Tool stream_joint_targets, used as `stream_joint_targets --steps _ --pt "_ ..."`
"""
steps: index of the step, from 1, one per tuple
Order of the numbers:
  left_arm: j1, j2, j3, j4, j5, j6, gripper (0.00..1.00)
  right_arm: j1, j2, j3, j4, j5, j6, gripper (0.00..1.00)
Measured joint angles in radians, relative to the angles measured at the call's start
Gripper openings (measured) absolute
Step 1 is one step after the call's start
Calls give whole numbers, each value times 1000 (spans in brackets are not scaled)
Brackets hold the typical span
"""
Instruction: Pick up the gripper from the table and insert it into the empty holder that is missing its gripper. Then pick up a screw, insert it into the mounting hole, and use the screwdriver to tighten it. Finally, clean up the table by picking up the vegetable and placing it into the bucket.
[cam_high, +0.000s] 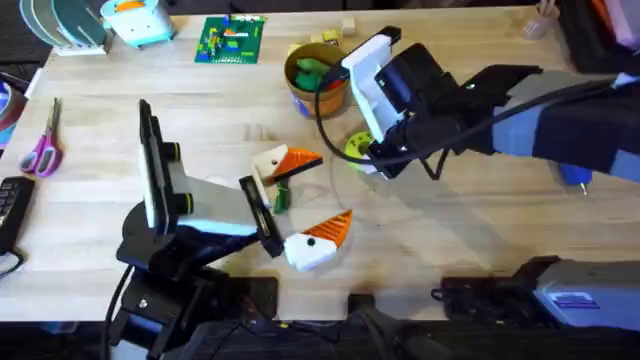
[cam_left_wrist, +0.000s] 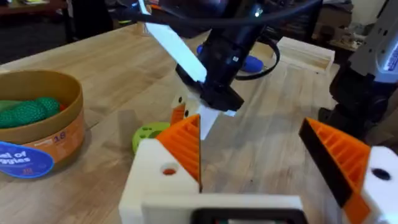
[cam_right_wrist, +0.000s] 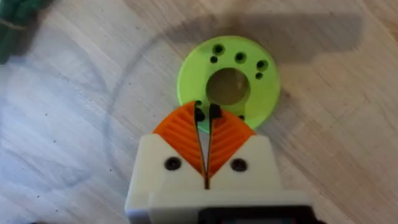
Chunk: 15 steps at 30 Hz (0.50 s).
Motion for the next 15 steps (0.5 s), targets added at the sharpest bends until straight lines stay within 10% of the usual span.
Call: stream_joint_targets --steps 15 --pt "0 0 0 0 0 0 993 -23 -99 0 -50 14 15 7"
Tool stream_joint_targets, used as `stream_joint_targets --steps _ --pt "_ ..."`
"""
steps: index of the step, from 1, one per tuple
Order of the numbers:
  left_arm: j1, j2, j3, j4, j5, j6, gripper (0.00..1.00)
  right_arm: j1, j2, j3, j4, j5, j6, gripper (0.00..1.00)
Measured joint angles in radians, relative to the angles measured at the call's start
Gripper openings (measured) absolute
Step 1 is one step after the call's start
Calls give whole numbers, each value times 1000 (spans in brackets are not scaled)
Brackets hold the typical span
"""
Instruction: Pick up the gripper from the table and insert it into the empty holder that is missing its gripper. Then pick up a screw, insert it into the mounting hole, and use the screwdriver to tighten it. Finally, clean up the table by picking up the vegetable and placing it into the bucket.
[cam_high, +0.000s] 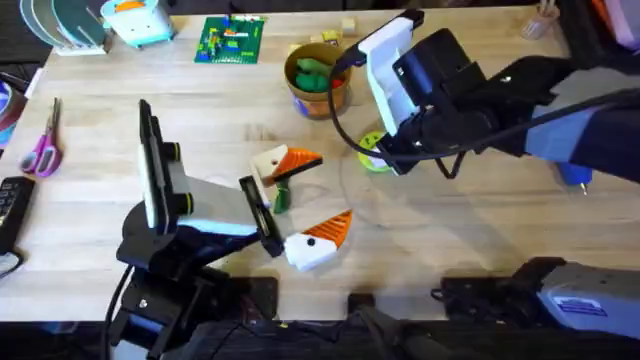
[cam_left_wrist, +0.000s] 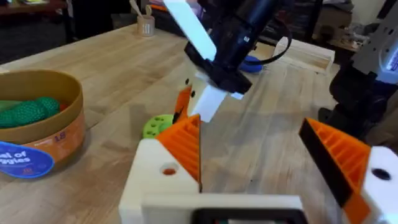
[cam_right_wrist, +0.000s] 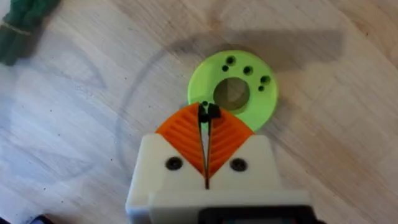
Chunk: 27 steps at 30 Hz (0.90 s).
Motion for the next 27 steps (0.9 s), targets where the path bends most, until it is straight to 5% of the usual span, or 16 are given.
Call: stream_joint_targets --steps 6,13,27 --pt "0 0 0 0 0 0 992 0 -1 46 -150 0 0 7" --pt "0 0 0 0 0 0 992 13 -19 310 -356 6 0 7" --pt "0 0 0 0 0 0 993 284 120 823 -649 11 84 7"
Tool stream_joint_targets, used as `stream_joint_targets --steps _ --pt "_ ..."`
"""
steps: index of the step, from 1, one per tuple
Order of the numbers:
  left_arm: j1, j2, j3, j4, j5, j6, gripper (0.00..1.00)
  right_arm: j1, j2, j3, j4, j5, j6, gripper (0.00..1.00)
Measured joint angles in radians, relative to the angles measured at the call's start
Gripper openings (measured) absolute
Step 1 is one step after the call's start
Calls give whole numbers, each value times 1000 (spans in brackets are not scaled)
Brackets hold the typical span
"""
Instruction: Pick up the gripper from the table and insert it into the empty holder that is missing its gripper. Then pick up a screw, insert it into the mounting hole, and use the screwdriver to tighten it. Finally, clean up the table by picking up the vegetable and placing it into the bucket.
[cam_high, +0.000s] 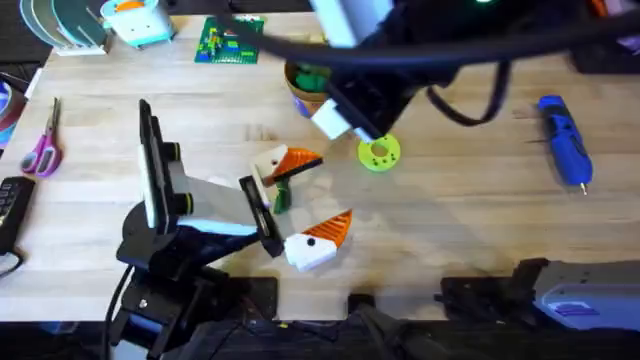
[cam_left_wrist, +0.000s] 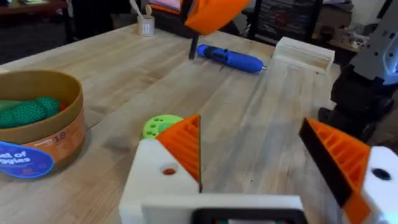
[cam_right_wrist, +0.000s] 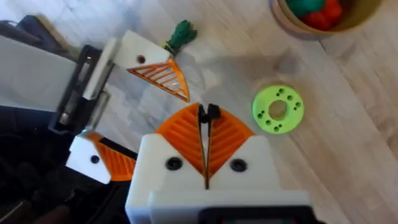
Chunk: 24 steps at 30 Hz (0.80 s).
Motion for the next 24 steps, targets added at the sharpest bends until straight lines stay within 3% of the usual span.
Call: stream_joint_targets --steps 9,24 --pt "0 0 0 0 0 0 993 106 186 182 -60 0 24 7" --pt "0 0 0 -1 27 34 993 166 229 202 -30 0 24 7"
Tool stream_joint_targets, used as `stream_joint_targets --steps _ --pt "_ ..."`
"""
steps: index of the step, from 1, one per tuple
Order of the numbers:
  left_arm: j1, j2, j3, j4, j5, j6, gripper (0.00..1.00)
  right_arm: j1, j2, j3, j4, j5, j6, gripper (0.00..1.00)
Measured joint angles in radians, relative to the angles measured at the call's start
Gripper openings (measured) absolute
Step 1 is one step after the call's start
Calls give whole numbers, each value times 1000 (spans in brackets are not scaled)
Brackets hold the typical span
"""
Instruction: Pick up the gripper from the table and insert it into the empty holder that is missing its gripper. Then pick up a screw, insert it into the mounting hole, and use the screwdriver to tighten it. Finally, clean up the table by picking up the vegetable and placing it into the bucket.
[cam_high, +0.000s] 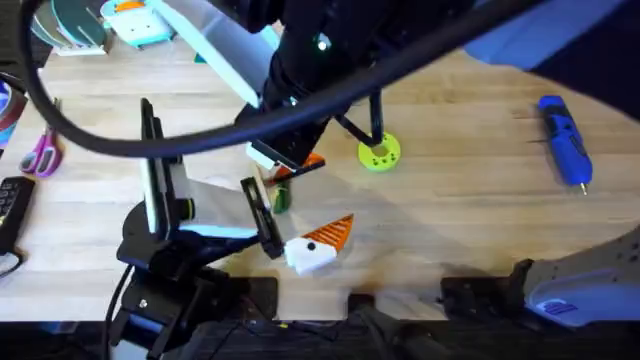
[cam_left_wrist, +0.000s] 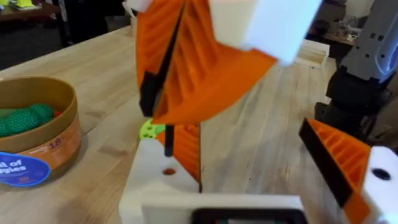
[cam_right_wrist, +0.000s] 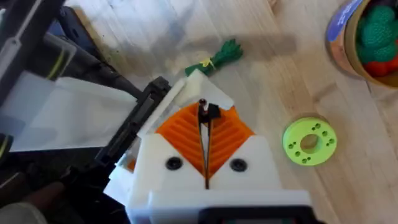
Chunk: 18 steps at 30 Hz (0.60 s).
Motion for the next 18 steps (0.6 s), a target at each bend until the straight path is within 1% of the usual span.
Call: stream_joint_targets --steps 9,18 --pt "0 0 0 0 3 11 992 0 2 1 -12 0 0 7" --pt "0 0 0 0 3 11 993 0 51 3 -16 0 0 7"
